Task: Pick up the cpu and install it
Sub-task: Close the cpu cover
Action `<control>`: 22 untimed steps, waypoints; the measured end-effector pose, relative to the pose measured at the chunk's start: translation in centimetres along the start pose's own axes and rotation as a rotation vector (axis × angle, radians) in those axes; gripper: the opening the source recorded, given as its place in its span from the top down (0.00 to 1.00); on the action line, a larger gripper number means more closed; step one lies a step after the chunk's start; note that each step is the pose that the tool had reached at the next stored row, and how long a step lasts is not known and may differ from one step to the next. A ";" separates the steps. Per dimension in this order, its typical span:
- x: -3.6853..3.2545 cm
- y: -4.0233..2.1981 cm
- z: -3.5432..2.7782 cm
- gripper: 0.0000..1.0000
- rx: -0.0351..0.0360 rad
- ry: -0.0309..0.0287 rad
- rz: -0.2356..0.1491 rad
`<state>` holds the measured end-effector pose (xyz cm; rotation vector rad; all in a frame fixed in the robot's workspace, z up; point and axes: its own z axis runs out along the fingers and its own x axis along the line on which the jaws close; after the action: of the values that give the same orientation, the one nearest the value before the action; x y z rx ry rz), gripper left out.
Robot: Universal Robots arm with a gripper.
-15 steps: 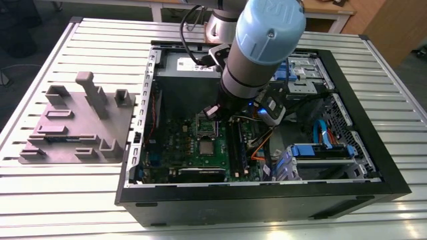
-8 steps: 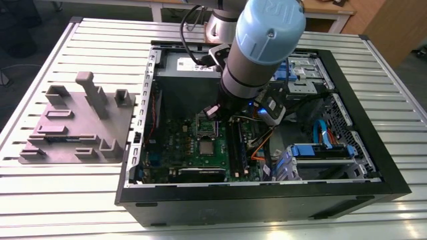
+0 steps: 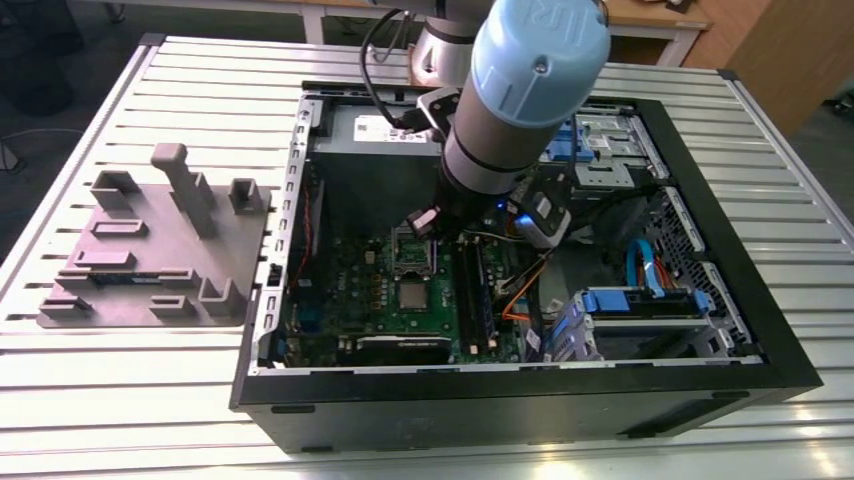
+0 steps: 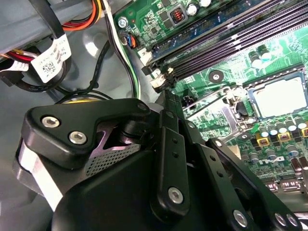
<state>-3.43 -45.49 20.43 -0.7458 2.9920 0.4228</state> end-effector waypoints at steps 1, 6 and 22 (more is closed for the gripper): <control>-0.01 0.02 0.02 0.90 -0.0002 0.0001 0.000; -0.06 0.11 0.11 0.90 -0.0017 0.0008 -0.005; -0.04 0.10 0.53 0.90 -0.0143 -0.0045 -0.011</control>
<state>-3.46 -45.25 19.94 -0.7613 2.9823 0.4453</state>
